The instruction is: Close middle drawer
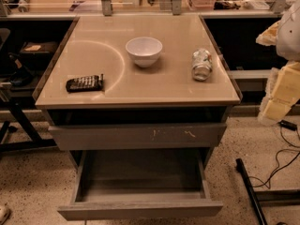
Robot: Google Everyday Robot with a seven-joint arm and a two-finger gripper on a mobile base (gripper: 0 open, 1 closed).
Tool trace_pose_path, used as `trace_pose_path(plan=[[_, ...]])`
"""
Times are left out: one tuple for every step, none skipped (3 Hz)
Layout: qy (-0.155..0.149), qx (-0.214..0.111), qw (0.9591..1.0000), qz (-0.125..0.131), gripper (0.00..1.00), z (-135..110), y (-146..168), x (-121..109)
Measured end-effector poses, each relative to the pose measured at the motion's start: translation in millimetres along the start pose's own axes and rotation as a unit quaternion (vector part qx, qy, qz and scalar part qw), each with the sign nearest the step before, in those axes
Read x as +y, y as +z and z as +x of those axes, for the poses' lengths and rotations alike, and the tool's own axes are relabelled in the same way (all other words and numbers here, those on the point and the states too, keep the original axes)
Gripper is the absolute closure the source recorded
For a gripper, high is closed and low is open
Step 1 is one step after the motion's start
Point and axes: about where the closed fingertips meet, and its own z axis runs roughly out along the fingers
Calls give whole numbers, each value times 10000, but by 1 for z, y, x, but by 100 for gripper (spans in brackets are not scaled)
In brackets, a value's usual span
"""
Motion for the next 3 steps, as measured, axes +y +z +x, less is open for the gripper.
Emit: trace_pose_path(plan=[[0, 0, 10000, 0, 0, 0, 0, 0], [0, 0, 10000, 0, 18, 0, 0, 0], [0, 0, 10000, 0, 41, 0, 0, 0]])
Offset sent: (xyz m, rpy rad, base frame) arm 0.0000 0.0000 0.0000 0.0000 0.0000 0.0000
